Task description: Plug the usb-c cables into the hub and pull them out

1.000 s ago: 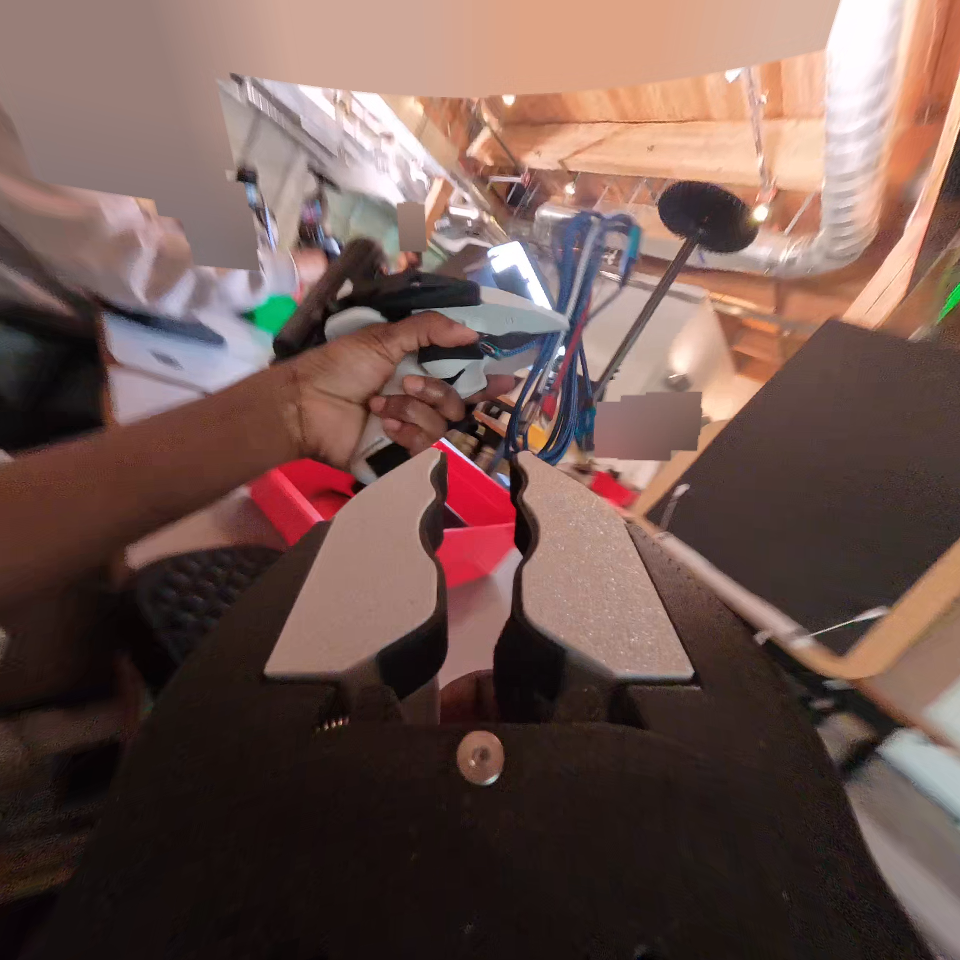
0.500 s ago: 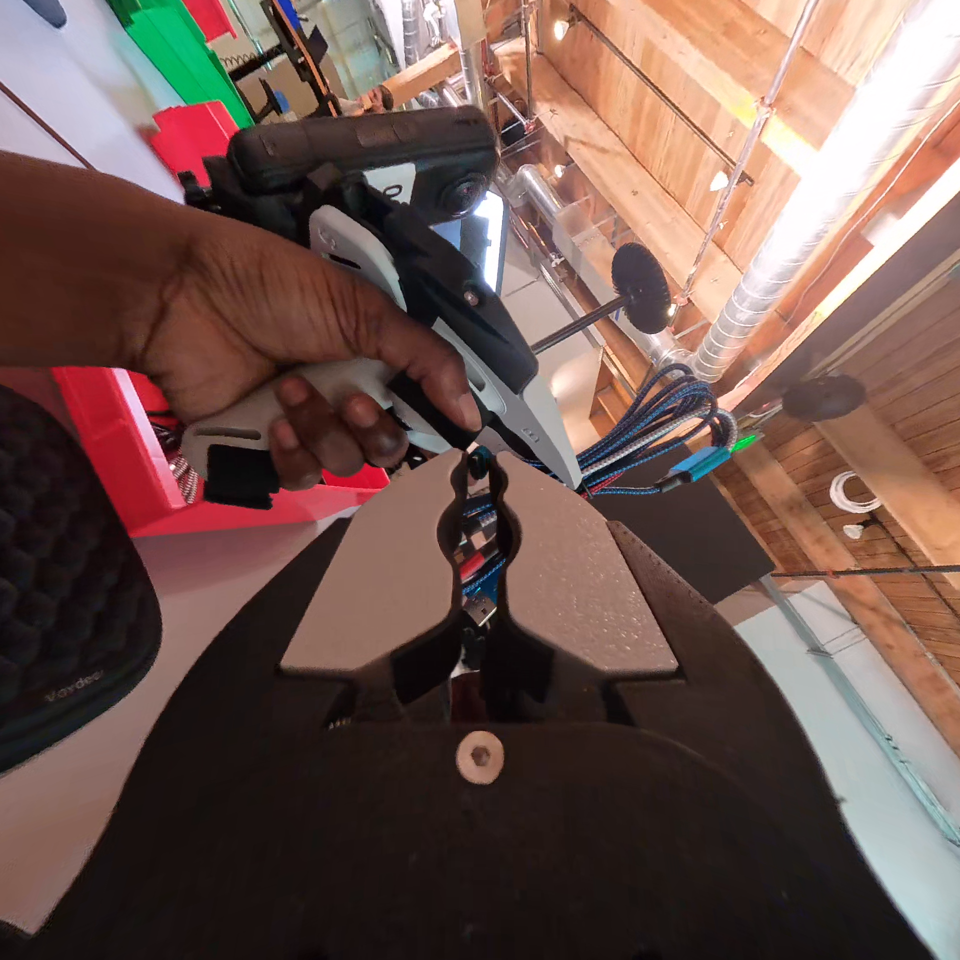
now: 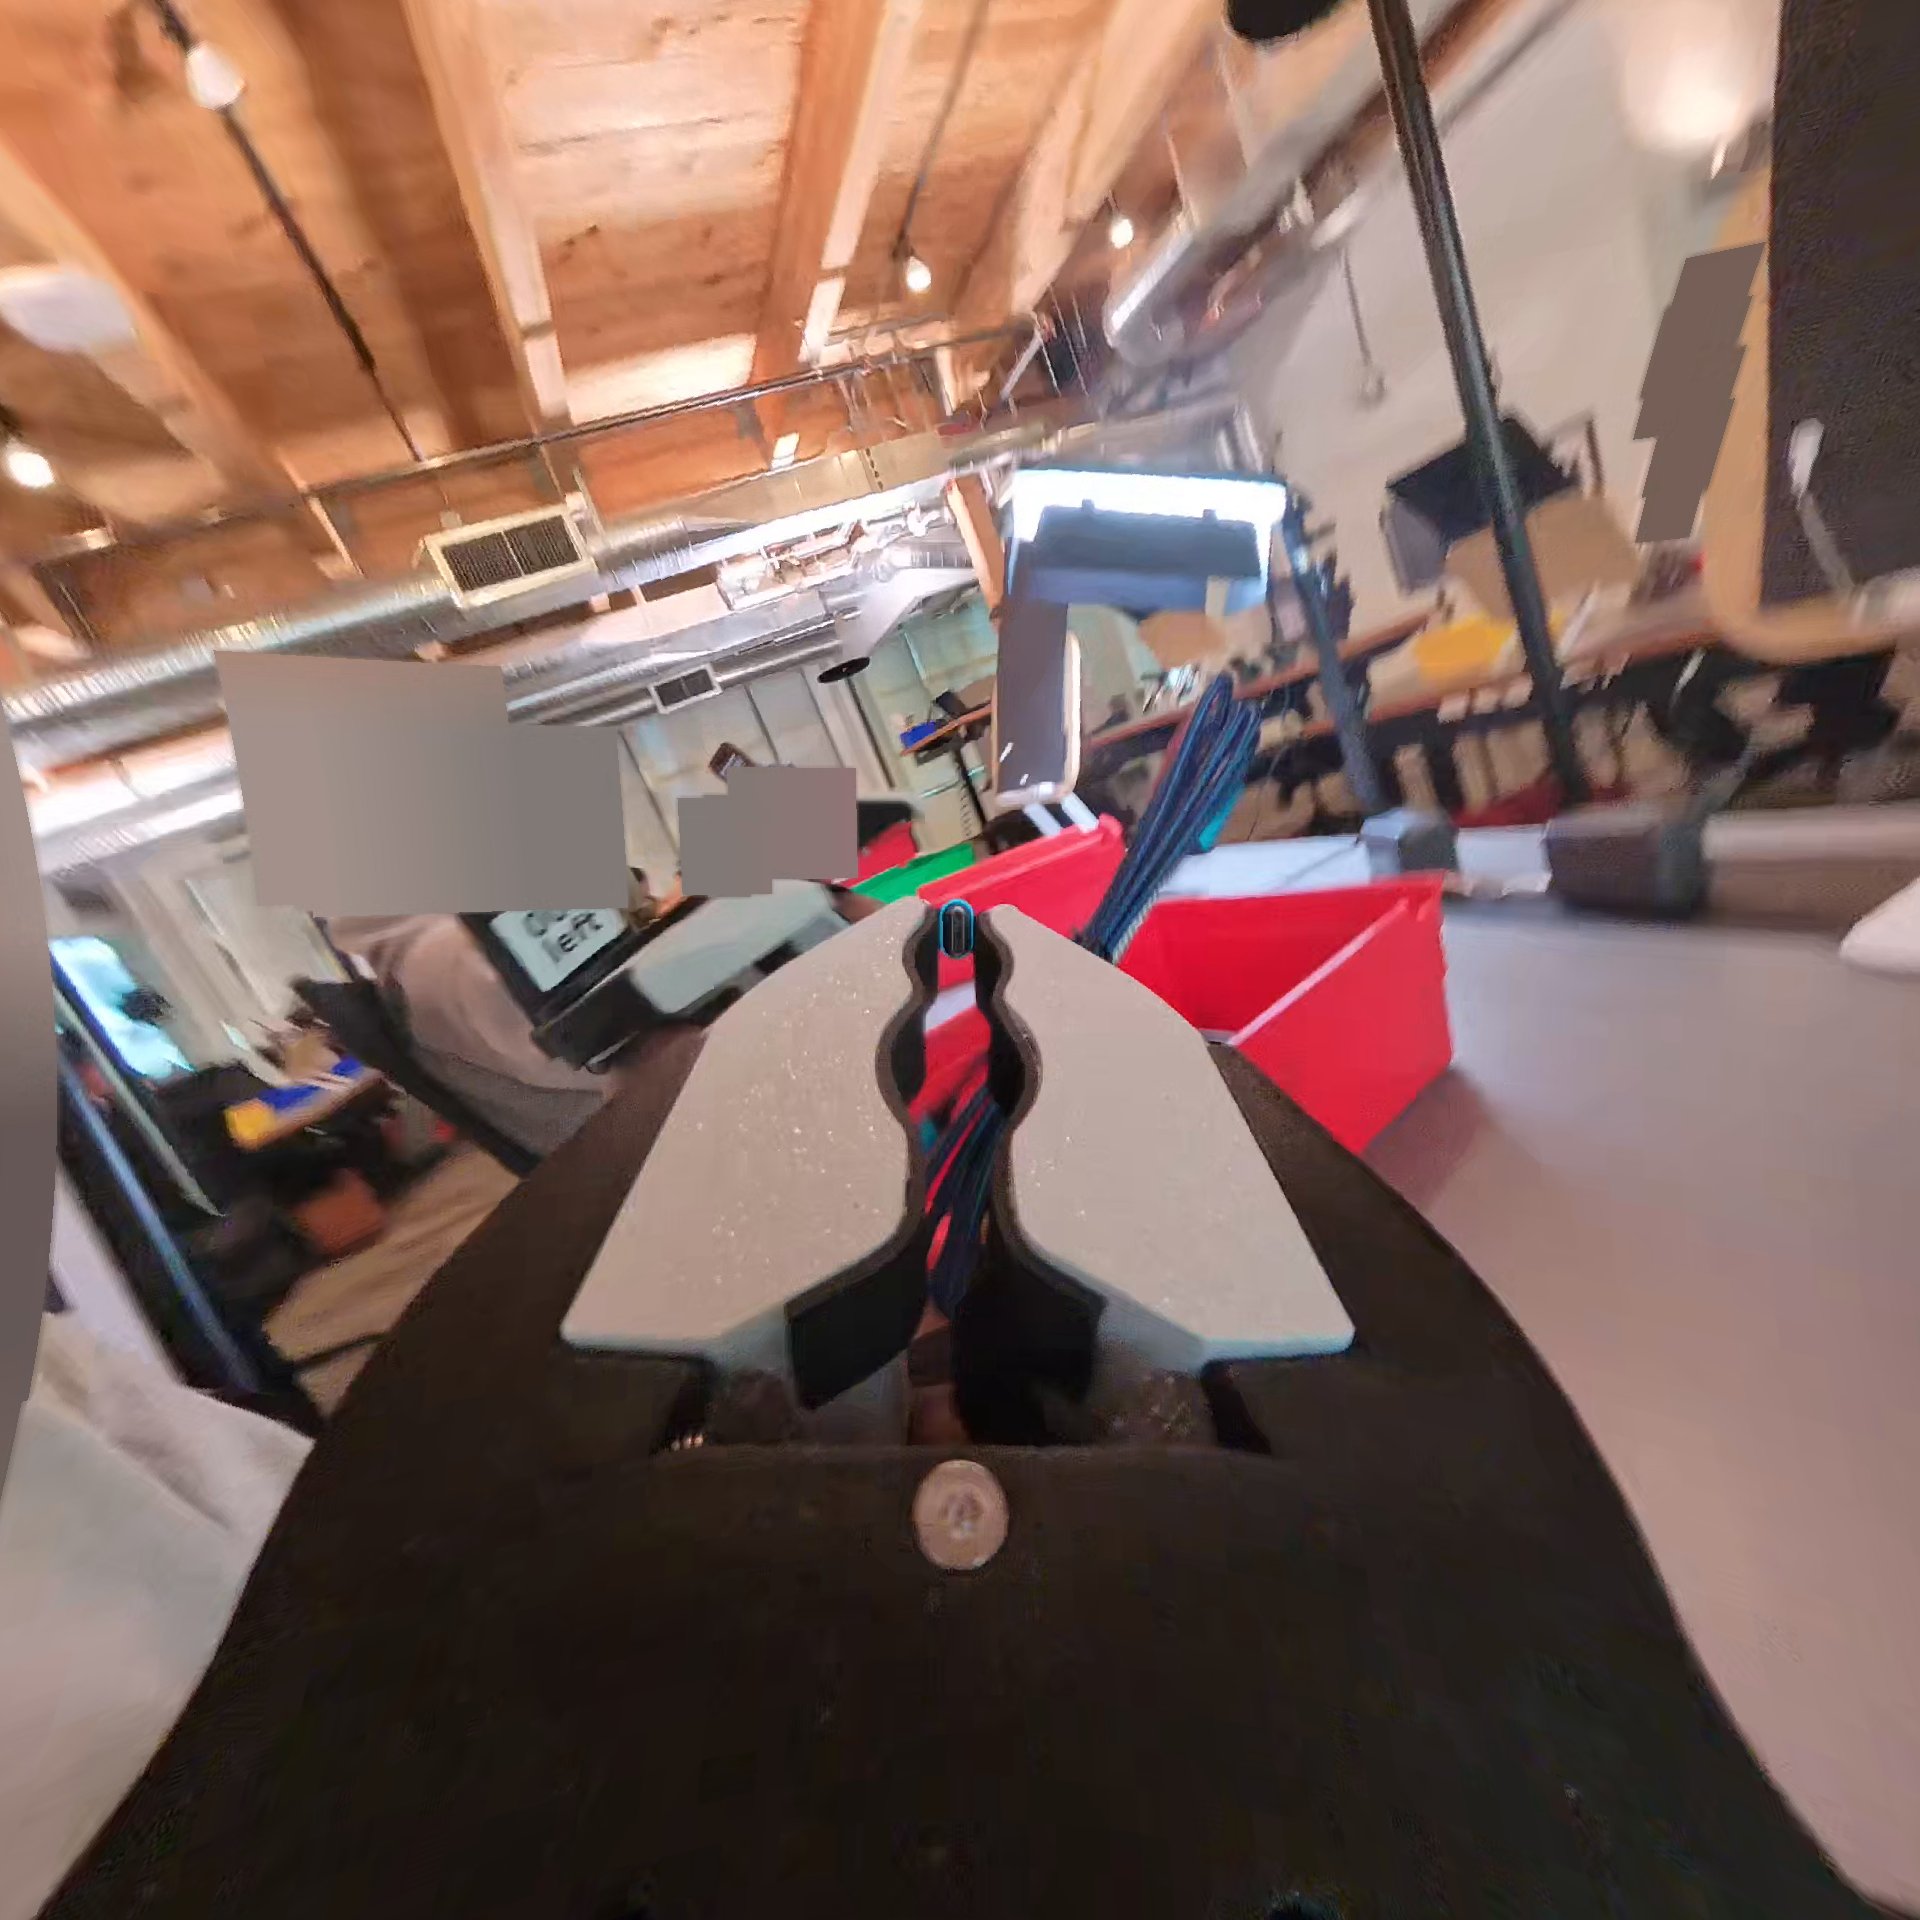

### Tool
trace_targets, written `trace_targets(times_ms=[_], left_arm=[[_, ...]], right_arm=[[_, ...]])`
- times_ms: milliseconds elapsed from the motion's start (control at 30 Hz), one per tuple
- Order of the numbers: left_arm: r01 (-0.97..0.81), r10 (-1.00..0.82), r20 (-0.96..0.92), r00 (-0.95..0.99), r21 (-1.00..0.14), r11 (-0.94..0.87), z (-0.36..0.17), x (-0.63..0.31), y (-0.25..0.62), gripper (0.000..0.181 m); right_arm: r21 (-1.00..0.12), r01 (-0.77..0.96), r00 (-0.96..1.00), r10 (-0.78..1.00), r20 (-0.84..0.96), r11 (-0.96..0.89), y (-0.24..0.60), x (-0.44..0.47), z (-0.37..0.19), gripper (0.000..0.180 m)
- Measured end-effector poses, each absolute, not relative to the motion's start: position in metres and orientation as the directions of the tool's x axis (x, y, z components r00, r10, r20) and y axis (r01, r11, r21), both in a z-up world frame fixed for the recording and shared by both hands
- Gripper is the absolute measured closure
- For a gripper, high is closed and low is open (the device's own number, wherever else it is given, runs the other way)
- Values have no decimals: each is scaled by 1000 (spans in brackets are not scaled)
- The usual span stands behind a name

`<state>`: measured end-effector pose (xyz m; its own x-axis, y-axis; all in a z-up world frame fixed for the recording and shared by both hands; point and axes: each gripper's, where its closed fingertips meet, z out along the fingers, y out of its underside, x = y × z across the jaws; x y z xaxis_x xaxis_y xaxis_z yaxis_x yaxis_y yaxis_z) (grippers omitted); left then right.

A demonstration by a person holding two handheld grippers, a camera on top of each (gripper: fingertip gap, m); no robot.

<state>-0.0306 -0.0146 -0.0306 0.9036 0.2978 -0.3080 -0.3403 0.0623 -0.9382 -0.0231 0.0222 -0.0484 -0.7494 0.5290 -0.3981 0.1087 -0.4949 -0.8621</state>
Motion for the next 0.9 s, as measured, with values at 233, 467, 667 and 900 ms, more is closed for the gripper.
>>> trace_targets(times_ms=[233, 467, 667, 900], left_arm=[[-640, 227, -664, 712, -747, -177, -61, -20, 2, 149], [-576, 181, -618, 765, -783, -236, -87, -28, 35, 160], [-581, 187, -631, 753, -771, -260, -97, -35, 45, 164], [-561, 197, -597, 777, -800, -211, -96, -36, 50, 168]], right_arm=[[-568, 479, -610, 211, -763, -669, 20, -40, -95, 175], [-361, 504, -537, 43, -843, -785, 37, -43, -95, 174], [-296, 497, -530, -15, -848, -815, 45, -41, -91, 175], [-266, 530, -523, -64, -850, -805, 39, -39, -90, 174]])
